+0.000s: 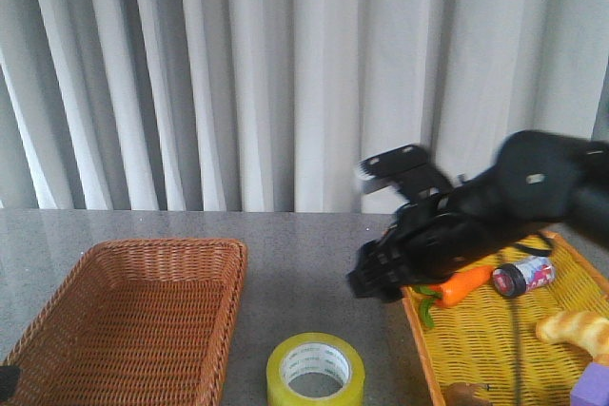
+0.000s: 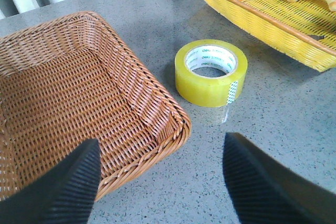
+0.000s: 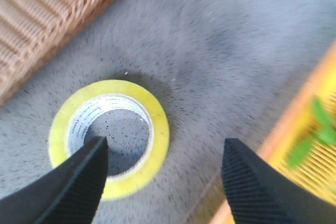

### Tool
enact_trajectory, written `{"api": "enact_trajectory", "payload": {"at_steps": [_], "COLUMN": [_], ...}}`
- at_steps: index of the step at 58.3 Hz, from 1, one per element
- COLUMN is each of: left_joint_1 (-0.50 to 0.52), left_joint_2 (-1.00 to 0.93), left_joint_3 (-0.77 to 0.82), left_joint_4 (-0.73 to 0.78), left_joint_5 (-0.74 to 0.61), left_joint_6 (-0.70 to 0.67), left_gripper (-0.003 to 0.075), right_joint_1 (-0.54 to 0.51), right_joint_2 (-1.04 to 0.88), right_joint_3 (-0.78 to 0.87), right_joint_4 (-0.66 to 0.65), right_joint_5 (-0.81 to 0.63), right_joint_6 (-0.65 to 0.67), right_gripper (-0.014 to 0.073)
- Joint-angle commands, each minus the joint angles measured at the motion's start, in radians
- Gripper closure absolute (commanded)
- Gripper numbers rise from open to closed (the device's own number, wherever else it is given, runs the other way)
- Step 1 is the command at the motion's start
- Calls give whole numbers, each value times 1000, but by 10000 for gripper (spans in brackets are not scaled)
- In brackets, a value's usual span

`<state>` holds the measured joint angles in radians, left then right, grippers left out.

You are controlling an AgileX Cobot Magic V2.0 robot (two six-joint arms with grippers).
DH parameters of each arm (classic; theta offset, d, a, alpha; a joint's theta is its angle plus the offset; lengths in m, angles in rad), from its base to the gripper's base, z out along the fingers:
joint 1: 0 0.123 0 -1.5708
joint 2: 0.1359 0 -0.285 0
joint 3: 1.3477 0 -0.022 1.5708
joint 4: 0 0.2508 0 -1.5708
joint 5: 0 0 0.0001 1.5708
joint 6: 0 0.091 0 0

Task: Transfer tape with both arms
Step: 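Set the tape roll on the table between the baskets, open right gripper, then withdraw the right gripper back over the yellow basket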

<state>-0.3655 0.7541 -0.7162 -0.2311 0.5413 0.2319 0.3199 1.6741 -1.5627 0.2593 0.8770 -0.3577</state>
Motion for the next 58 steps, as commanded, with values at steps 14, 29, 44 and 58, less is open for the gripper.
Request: {"api": "enact_trajectory", "payload": {"at_steps": [14, 29, 44, 58], "left_joint_1": [-7, -7, -7, -65], "left_joint_2": [0, 2, 160, 390], "left_joint_3": [-34, -34, -73, -263], "left_joint_4": [-19, -42, -46, -45], "left_joint_5": [-74, -92, -109, -100], "left_joint_6": [-1, -5, 38, 105], "left_gripper": [231, 231, 231, 231], "right_joint_1": [-138, -144, -144, -144], "right_joint_2": [-421, -661, -776, -799], "right_joint_3": [382, 610, 744, 768], "right_joint_4": [-27, -188, -211, -244], "right_joint_5": [-123, -122, -124, -116], "right_joint_6": [37, 232, 263, 311], "right_gripper": [160, 197, 201, 201]}}
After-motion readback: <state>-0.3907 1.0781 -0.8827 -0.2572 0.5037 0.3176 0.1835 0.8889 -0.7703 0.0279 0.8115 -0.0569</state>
